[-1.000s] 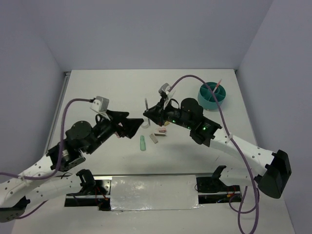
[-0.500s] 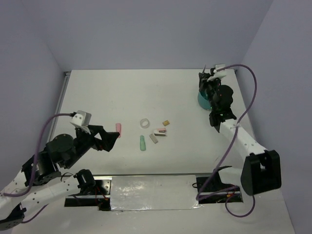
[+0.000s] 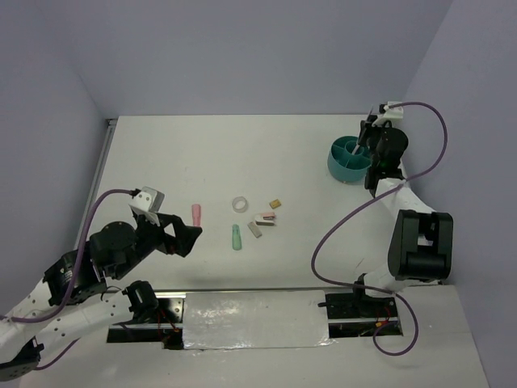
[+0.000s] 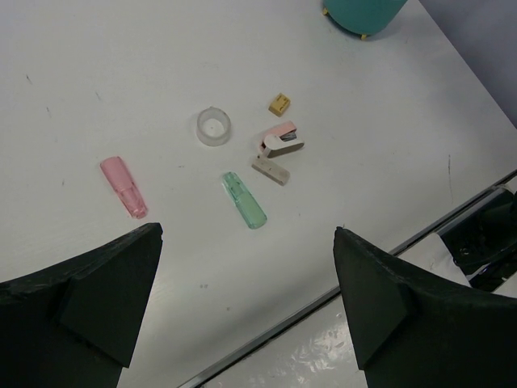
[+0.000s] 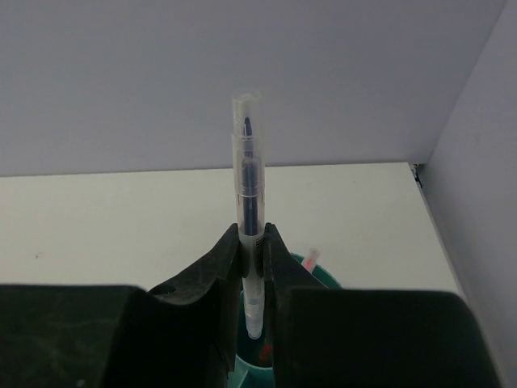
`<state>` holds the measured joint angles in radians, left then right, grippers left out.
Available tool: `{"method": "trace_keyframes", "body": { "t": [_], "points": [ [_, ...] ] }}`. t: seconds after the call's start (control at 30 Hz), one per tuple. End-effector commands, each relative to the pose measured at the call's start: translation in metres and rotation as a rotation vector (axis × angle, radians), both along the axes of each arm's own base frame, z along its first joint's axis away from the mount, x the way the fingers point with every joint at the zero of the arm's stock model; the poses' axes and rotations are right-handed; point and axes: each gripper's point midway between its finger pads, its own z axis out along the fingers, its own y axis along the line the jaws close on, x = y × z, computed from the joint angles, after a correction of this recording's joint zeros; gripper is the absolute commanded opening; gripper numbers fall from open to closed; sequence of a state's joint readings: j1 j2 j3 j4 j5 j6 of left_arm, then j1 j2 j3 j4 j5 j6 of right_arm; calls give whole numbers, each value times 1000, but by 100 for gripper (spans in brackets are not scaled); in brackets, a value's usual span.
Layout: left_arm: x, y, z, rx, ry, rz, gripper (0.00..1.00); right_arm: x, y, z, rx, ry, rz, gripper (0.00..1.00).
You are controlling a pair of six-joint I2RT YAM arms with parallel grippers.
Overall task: Sort the stationery into containers
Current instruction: Place the pen in the storage box.
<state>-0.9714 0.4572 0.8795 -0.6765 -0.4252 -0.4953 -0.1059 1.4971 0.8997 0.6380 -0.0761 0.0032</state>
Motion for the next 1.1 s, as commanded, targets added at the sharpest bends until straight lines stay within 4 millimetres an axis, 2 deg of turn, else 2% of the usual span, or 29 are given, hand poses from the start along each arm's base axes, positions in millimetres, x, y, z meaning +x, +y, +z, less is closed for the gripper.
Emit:
{"method": "trace_keyframes", "body": {
  "t": [0.0,0.2,0.37,0.57,0.7,0.8,0.9,0.93,1.07],
  "points": [
    [0,-4,15,-24,-45,-31,99,5,-4,19,18,-86,23,0],
    [-2,-9,15,-21,-49,-59,99,11,-17,1,33,-63,28,0],
    [-1,-12,12,-6,-40,-67,99,21,-18,-18,44,-27,51,1],
    [1,-14,10,7,-36,-67,99,25,-10,-32,53,-11,94,12],
    [2,-14,9,12,-35,-64,99,22,-13,-47,48,11,76,14],
    [2,-12,11,6,-43,-59,99,18,-12,-47,49,4,84,27],
    [1,-10,14,-4,-50,-57,99,15,-10,-42,53,-8,84,59],
    [0,-9,14,-8,-52,-57,99,14,-10,-36,55,-20,82,67],
    [-1,-8,16,-16,-59,-58,99,9,-8,-22,64,-48,93,73]
  ]
}}
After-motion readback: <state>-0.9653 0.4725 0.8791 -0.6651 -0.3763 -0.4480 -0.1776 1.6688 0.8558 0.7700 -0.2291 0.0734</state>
